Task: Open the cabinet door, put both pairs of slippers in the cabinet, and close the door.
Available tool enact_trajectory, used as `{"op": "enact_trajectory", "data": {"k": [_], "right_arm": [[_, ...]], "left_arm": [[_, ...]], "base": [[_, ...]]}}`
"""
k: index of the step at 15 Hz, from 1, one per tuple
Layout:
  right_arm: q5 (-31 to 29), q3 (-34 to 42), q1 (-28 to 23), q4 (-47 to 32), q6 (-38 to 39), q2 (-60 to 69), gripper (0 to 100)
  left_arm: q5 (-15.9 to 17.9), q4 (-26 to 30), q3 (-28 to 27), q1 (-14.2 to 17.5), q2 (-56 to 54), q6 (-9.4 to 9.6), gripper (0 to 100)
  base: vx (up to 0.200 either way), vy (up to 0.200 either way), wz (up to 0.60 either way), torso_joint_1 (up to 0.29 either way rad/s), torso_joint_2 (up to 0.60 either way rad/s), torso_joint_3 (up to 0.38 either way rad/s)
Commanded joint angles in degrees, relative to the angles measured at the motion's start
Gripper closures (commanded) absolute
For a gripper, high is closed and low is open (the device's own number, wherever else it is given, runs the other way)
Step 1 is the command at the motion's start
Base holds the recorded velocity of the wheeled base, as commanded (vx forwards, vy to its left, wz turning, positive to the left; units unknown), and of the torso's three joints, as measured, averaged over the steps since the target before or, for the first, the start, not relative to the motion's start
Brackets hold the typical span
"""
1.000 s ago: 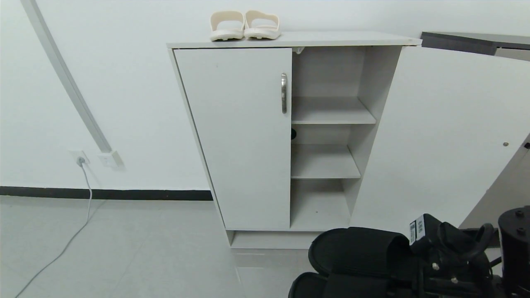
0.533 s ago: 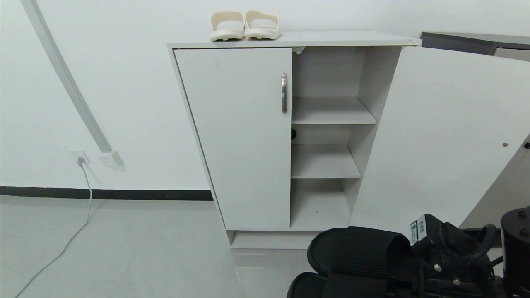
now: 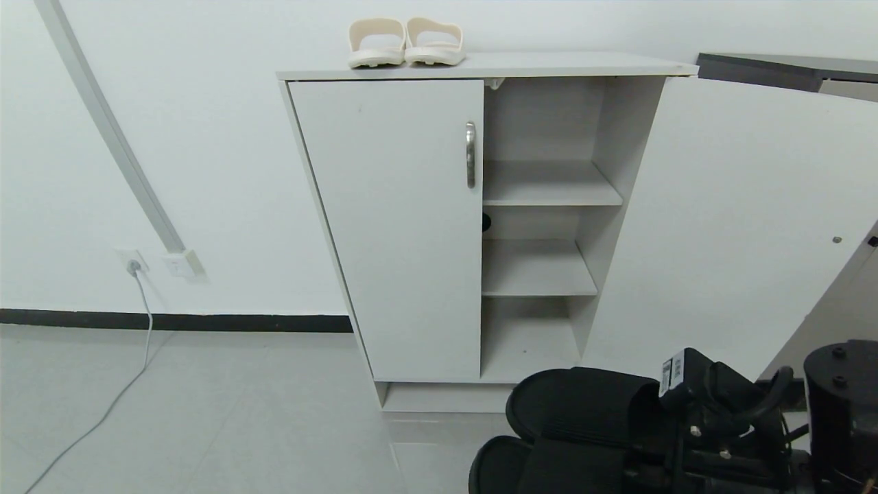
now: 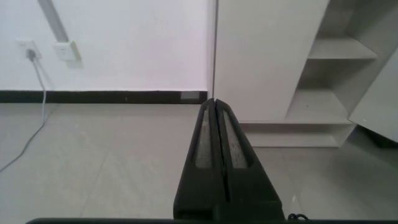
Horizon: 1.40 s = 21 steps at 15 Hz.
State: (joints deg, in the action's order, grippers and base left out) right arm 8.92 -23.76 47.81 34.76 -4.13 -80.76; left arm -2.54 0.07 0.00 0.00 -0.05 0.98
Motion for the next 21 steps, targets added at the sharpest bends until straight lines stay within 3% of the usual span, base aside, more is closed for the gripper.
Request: {"op": "enact_trajectory", "data": {"k": [1,2,5,7,9,14,18,21], "right_arm": [[-4.70,0.03,0.00,4.00,0.97,-5.19,100],[-6.55,0.03,0.18,7.34,2.55,-7.22,100],[-12.18,-1.55,0.18,13.76,7.38,-13.72,100],[-20.79,-4.63,0.26,16.22,9.85,-18.99,100],[-30.02,-12.72,0.18,18.33,16.09,-26.02,100],[-49.09,-24.58,-0.26,17.98,19.78,-39.38,100],[-50.58,-25.20,-0.09,18.07,19.69,-40.00,100],[-50.58,-25.72,-0.09,18.15,19.69,-41.41,100]], "left_arm": [[-0.98,0.01,0.00,0.00,0.14,-0.80,100],[-0.89,-0.07,0.00,0.00,0.22,-2.21,100],[-0.98,-0.16,0.00,0.00,0.14,-2.47,100],[-0.72,-0.16,0.00,0.00,0.14,-2.47,100],[-0.54,-0.07,0.00,0.00,0.14,-2.47,100],[-0.45,-0.07,0.00,0.00,0.14,-2.38,100],[-0.36,-0.07,0.00,0.00,0.22,-2.12,100],[-0.36,-0.07,0.00,0.00,0.14,-2.21,100]], "base": [[0.000,0.000,0.00,0.000,0.00,0.000],[0.000,0.000,0.00,0.000,0.00,0.000],[0.000,0.000,0.00,0.000,0.00,0.000],[0.000,0.000,0.00,0.000,0.00,0.000],[0.000,0.000,0.00,0.000,0.00,0.000],[0.000,0.000,0.00,0.000,0.00,0.000],[0.000,-0.200,0.00,0.001,0.00,0.004],[0.000,0.000,0.00,0.000,0.00,0.000]]}}
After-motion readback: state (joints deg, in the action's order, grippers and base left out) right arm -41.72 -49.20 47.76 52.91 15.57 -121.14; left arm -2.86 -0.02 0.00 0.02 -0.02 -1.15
